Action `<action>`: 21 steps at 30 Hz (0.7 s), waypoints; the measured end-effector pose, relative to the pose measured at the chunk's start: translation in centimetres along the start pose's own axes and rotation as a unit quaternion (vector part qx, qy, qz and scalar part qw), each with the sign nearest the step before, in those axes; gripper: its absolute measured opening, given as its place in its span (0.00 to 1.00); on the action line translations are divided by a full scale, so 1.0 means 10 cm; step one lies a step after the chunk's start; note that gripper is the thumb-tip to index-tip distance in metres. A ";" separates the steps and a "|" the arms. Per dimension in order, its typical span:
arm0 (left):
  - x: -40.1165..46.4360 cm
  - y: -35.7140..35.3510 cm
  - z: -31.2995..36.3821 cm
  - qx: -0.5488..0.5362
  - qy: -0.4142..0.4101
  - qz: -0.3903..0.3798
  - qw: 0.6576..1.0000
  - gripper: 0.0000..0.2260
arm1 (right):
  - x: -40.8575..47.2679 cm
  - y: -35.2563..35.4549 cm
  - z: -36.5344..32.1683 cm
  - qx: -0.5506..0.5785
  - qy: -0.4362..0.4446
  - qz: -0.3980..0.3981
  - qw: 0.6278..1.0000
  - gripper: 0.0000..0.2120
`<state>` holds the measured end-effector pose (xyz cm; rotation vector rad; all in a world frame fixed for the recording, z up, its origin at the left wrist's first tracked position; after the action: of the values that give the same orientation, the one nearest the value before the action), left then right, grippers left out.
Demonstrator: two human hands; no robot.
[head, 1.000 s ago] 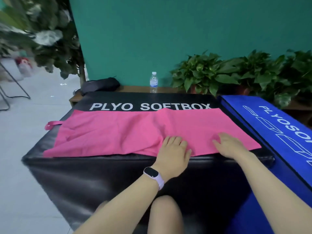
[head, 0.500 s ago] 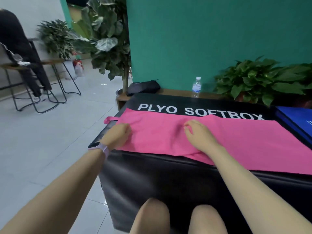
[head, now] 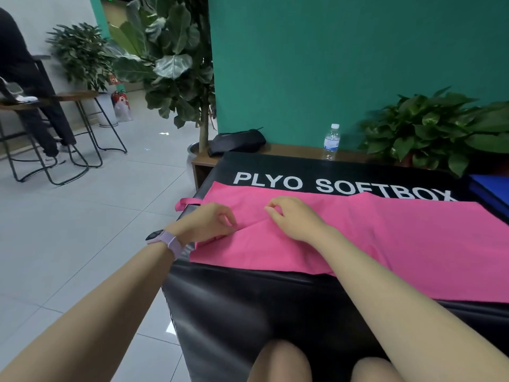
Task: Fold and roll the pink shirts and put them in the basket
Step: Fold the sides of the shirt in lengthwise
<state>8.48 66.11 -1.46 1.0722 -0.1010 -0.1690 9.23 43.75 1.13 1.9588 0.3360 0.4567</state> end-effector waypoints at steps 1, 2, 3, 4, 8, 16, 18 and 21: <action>0.01 -0.01 0.00 0.008 -0.003 -0.002 1.000 0.06 | 0.06 -0.02 -0.03 0.000 0.001 -0.004 1.000 0.14; 0.00 -0.01 0.00 0.021 -0.003 -0.004 1.000 0.05 | 0.12 -0.04 -0.06 -0.001 0.001 -0.014 1.000 0.12; 0.00 -0.01 -0.01 0.036 -0.003 -0.007 0.999 0.05 | 0.17 -0.08 -0.07 -0.005 -0.005 -0.035 0.999 0.11; -0.01 -0.01 -0.02 0.047 -0.003 -0.014 0.999 0.05 | 0.22 -0.11 -0.08 -0.012 -0.011 -0.063 0.998 0.11; -0.07 0.01 -0.09 0.041 0.016 -0.048 0.998 0.05 | 0.34 -0.24 -0.08 -0.023 -0.025 -0.133 0.990 0.10; -0.11 0.16 -0.16 -0.163 0.020 -0.002 0.986 0.10 | 0.49 -0.23 -0.04 0.034 -0.003 -0.120 0.992 0.11; -0.08 0.24 -0.12 -0.212 0.002 0.042 0.976 0.08 | 0.55 -0.20 -0.04 0.054 0.003 -0.111 0.992 0.10; -0.01 0.39 -0.07 -0.263 -0.011 0.119 0.957 0.05 | 0.65 -0.12 -0.01 0.062 0.016 -0.067 0.996 0.06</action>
<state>8.82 68.53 1.65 0.5207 -0.1925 0.0132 14.92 47.11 1.17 2.0350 0.5243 0.3884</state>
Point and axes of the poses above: each hand's wrist, its own x-axis towards the middle knuckle, its own y-axis out of the back of the hand, z = x × y, the point moved 4 cm from there along x, towards the middle knuckle, and after that the axes turned 1 degree about x, right-handed, at the moved point
